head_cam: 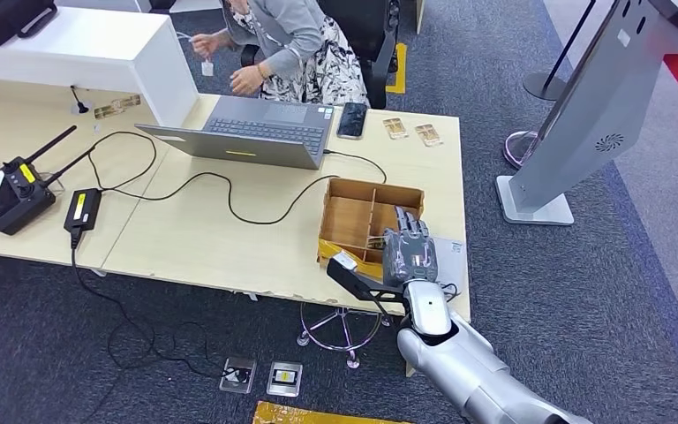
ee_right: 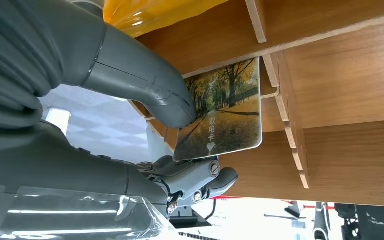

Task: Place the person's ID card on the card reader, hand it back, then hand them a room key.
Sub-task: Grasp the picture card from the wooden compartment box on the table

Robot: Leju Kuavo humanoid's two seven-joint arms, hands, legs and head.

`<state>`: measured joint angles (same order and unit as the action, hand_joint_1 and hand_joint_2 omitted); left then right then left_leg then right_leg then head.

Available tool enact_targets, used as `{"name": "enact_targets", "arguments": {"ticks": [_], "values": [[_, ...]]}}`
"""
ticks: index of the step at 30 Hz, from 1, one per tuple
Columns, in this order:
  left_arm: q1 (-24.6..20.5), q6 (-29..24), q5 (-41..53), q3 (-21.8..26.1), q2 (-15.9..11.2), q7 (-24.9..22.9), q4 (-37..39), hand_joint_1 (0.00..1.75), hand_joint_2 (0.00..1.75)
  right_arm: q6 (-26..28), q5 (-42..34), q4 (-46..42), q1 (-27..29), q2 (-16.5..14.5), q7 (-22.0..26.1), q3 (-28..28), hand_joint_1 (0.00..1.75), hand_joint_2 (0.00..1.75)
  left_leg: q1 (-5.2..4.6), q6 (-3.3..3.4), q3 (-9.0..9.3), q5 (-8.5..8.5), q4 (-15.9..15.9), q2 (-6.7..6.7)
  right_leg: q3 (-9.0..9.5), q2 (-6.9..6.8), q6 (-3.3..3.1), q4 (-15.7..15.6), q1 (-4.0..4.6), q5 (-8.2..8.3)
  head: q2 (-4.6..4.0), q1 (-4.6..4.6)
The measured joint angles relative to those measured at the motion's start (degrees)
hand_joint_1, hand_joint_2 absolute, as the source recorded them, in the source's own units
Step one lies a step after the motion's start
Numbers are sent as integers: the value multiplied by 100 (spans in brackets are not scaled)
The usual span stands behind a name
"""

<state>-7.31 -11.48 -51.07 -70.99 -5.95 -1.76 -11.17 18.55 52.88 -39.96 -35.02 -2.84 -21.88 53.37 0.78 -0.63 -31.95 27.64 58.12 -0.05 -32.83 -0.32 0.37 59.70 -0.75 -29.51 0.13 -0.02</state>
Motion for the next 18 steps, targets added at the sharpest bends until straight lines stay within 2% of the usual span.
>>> {"name": "enact_targets", "arguments": {"ticks": [12, 18], "values": [[0, 20, 5, 0, 0, -33, 0, 0, 0, 11, -43, 44, 2, -50, 48, 0, 175, 175, 1, -1, 10, -1, 0, 15, 4, 5, -3, 0, 1, 3, 0, 0], [1, 20, 58, -1, 0, -43, 0, 0, 0, 176, 121, 13, -21, -42, -142, -1, 175, 175, 1, -1, 7, -1, 0, 14, 4, 5, -2, 0, 1, 4, 0, 0]]}}
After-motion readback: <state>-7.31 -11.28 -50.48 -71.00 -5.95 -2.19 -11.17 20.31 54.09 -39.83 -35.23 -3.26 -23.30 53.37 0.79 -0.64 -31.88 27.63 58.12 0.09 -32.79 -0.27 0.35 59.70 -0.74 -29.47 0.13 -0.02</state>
